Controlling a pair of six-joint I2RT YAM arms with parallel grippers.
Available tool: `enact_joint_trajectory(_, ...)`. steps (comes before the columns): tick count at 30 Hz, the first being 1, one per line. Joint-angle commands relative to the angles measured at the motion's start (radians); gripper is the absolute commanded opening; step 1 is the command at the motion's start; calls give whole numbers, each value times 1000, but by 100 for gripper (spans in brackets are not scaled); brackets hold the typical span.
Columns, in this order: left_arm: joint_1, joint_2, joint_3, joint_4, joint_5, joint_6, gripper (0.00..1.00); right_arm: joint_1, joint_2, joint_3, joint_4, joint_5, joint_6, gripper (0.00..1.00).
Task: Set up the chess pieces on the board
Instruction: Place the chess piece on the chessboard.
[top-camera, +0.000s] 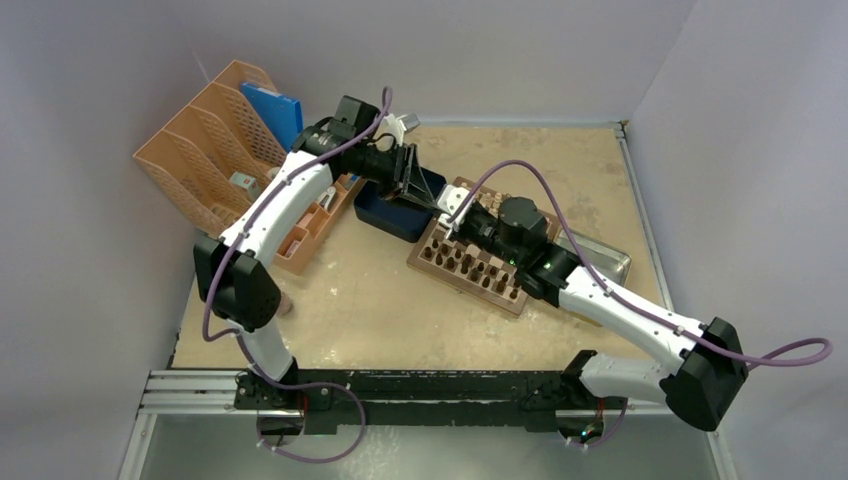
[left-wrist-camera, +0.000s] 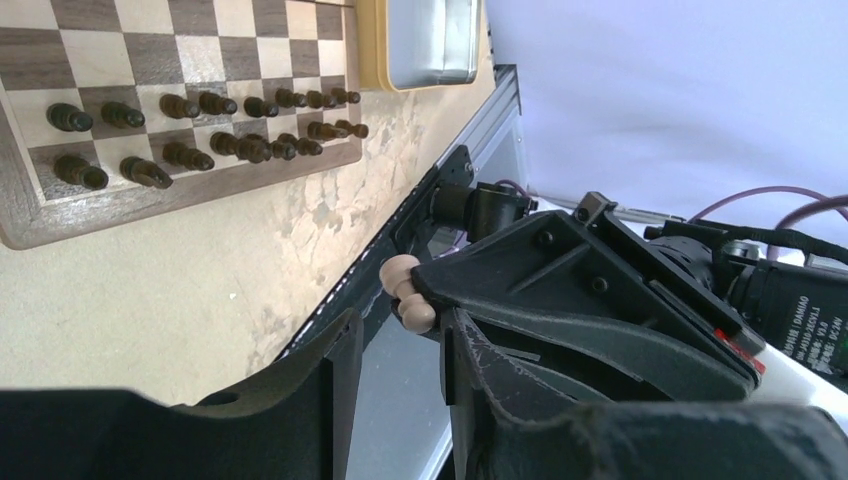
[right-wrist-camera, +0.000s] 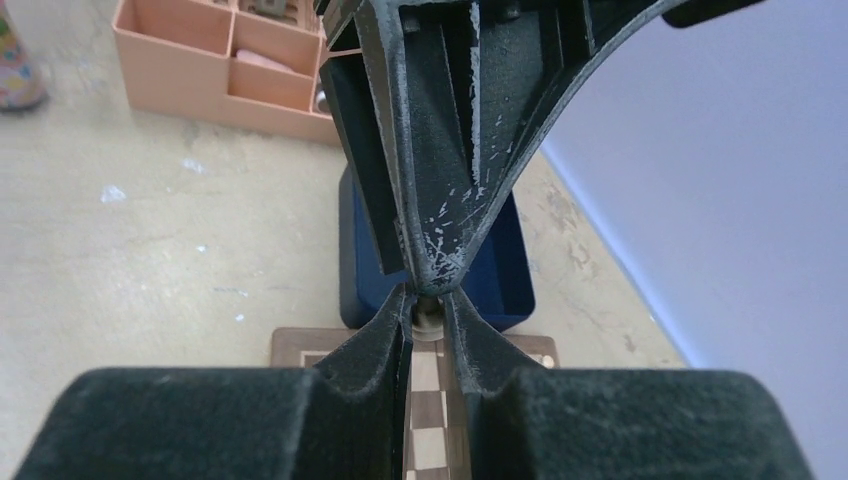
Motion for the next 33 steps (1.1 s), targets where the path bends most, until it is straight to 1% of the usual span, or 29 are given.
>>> enact_joint_trajectory(1, -12, -104, -46, 228, 14, -95, 34, 14, -27, -9, 136, -21, 128, 2)
enact_joint_trajectory(6, -14, -131, -78, 289, -28, -97, 30, 14, -25, 1, 138, -7, 154, 3)
enact_joint_trajectory(10, -14, -138, -91, 287, -23, -97, 26, 14, -25, 6, 139, 5, 179, 4)
enact_joint_trajectory(13, -14, -143, -90, 267, -29, -97, 27, 14, -31, 4, 142, 19, 198, 4)
enact_joint_trajectory(17, -14, -153, -87, 232, -55, -76, 31, 14, -46, -12, 145, 41, 250, 4)
enact_joint_trajectory(21, -14, -161, -88, 231, -60, -82, 33, 14, -55, -18, 149, 65, 270, 7)
enact_joint_trajectory(25, -14, -163, -87, 234, -56, -94, 32, 15, -56, -18, 147, 69, 278, 7)
enact_joint_trajectory(28, -14, -160, -80, 219, -61, -87, 28, 14, -55, -19, 146, 75, 286, 8)
enact_joint_trajectory(30, -14, -155, -62, 199, -68, -73, 27, 14, -54, -22, 149, 83, 296, 8)
enact_joint_trajectory(32, -14, -152, -49, 184, -70, -59, 27, 14, -52, -22, 148, 89, 302, 8)
enact_joint_trajectory(33, -14, -151, -43, 176, -68, -50, 29, 14, -50, -22, 146, 90, 305, 8)
